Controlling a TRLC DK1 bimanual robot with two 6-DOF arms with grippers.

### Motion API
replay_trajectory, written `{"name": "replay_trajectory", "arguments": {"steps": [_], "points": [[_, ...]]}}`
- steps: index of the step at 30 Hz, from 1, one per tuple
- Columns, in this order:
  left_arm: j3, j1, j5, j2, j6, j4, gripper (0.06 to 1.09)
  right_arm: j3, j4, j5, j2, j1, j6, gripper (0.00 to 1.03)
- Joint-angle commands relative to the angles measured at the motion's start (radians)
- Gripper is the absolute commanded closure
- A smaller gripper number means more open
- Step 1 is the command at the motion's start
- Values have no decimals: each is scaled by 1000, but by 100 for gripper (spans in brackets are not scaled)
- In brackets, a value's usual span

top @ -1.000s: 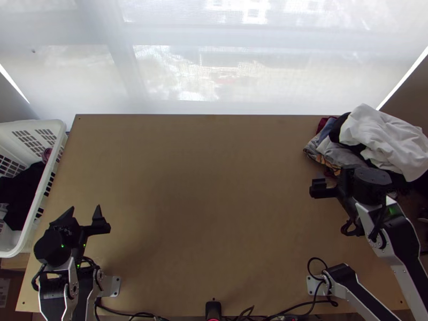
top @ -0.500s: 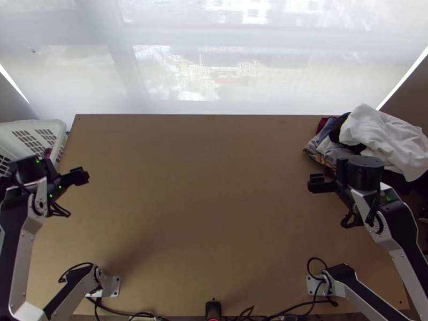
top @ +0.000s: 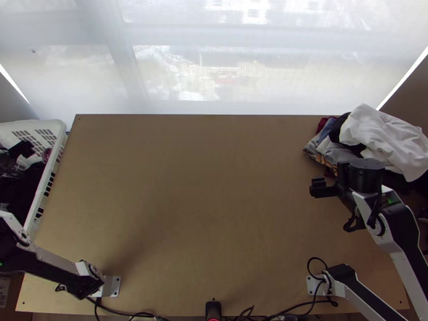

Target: Fold the t-shirt

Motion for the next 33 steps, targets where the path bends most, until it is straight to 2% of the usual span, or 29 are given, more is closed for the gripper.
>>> {"name": "replay_trajectory", "arguments": {"steps": [1,10,11,13,15,18,22,33], "points": [[259,145,3,363,14,21,11,-4,-42,1,-15,-1,-19,5],[367,160,1,615,2,102,11,-67,-147,9,-59,-28,-50,5],[367,158,1,630,1,122,11,-67,-153,24,-69,-37,-51,5],[365,155,0,658,-15,174,11,-66,-161,109,-81,-44,-65,5],[361,152,-2,684,-22,247,11,-67,-176,162,-96,-44,-122,5],[394,137,-7,742,-24,297,11,-72,-188,169,-155,-41,-245,5],[493,120,-40,859,-32,299,11,-86,-184,169,-214,-32,-332,5],[740,82,-59,1135,-62,283,11,-127,-233,182,-236,-34,-353,5]]}}
